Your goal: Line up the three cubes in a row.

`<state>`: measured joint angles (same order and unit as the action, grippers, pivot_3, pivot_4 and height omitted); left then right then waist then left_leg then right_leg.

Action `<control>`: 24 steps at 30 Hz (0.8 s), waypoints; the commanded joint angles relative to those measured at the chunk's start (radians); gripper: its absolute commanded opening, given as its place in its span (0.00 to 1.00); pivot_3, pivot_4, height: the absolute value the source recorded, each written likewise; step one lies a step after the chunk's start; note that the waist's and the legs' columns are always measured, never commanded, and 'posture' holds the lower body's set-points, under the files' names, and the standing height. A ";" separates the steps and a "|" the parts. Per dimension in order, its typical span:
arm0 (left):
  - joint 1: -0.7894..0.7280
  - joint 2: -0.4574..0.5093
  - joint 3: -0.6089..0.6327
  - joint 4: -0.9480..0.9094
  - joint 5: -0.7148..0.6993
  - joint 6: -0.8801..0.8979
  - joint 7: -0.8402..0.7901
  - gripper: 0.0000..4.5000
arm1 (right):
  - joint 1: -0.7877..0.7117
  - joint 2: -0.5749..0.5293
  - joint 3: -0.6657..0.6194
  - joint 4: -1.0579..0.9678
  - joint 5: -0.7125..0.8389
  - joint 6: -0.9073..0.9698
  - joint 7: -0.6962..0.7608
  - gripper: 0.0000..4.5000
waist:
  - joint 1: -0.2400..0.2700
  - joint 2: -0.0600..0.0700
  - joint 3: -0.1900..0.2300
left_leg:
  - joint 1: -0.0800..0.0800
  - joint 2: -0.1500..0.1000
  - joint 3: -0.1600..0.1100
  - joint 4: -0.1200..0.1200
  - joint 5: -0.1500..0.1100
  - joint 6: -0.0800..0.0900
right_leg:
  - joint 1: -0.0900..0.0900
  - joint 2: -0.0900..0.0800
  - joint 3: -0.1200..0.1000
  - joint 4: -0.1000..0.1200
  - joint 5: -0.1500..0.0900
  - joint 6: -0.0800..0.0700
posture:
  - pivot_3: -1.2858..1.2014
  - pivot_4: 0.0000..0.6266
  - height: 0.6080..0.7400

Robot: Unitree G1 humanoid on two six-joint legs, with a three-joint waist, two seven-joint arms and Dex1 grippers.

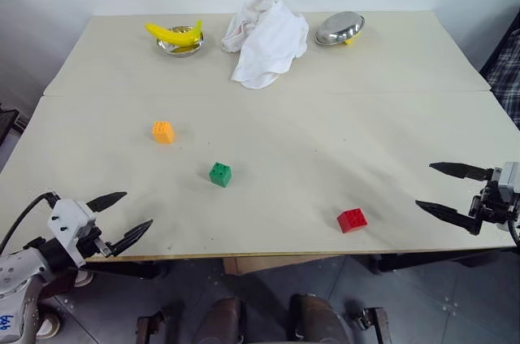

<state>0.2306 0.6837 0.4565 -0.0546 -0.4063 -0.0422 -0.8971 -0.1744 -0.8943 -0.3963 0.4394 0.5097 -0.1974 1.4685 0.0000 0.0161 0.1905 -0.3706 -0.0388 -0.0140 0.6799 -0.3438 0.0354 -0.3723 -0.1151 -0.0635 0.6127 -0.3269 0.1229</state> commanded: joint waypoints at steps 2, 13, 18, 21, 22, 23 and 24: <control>0.008 0.010 0.010 -0.017 0.006 -0.005 0.006 0.99 | -0.005 -0.011 -0.017 -0.014 0.005 -0.003 -0.003 1.00 | 0.000 0.000 0.000 | 0.000 0.000 0.000 0.000 0.000 0.000 | 0.000 0.000 0.000 0.000 0.000 0.000 | 0.52 0.24 1.00; -0.066 0.052 -0.172 -0.134 -0.067 0.050 -0.209 0.99 | 0.074 -0.204 -0.133 0.182 -0.027 -0.066 0.089 1.00 | 0.009 0.001 0.000 | 0.000 -0.001 0.000 0.000 0.000 0.000 | 0.001 0.000 0.000 -0.001 0.000 0.000 | 0.52 0.24 1.00; -0.096 0.049 -0.213 -0.169 -0.062 0.047 -0.222 0.99 | 0.086 -0.214 -0.102 0.152 -0.016 -0.062 0.122 1.00 | -0.007 0.001 0.000 | 0.001 0.000 0.000 0.000 0.000 0.000 | 0.001 0.000 0.000 -0.001 0.000 0.000 | 0.52 0.24 1.00; -0.091 0.050 -0.217 -0.185 -0.068 0.054 -0.222 0.99 | 0.079 -0.188 -0.039 -0.024 0.020 0.030 0.105 1.00 | -0.021 0.002 -0.001 | 0.001 0.001 0.002 -0.001 0.000 -0.001 | 0.000 0.001 0.000 -0.001 0.000 0.000 | 0.52 0.24 1.00; -0.087 0.050 -0.218 -0.186 -0.070 0.047 -0.231 0.99 | 0.071 -0.186 -0.005 -0.091 0.024 0.073 0.095 1.00 | -0.025 0.002 -0.001 | 0.001 0.001 0.002 0.000 0.001 -0.001 | 0.000 0.001 0.000 0.000 0.000 0.000 | 0.52 0.24 1.00; -0.083 0.050 -0.218 -0.189 -0.072 0.041 -0.238 0.99 | 0.069 -0.187 0.016 -0.139 0.027 0.107 0.086 1.00 | -0.026 0.002 -0.001 | 0.001 0.001 0.002 0.000 0.001 -0.001 | 0.000 0.001 0.000 0.000 0.000 0.000 | 0.52 0.24 1.00; -0.080 0.050 -0.221 -0.193 -0.071 0.042 -0.240 0.99 | 0.057 -0.204 0.071 -0.194 -0.006 0.138 0.079 1.00 | -0.025 0.002 -0.001 | 0.001 0.002 0.001 0.000 0.001 -0.001 | 0.000 0.001 0.000 0.000 0.000 0.000 | 0.52 0.24 1.00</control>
<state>0.1371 0.7235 0.2294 -0.2212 -0.4656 0.0110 -1.1243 -0.1037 -1.0817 -0.3655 0.3369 0.5058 -0.1136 1.5267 -0.0246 0.0184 0.1894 -0.3699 -0.0374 -0.0131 0.6805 -0.3430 0.0342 -0.3719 -0.1141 -0.0638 0.6134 -0.3269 0.1229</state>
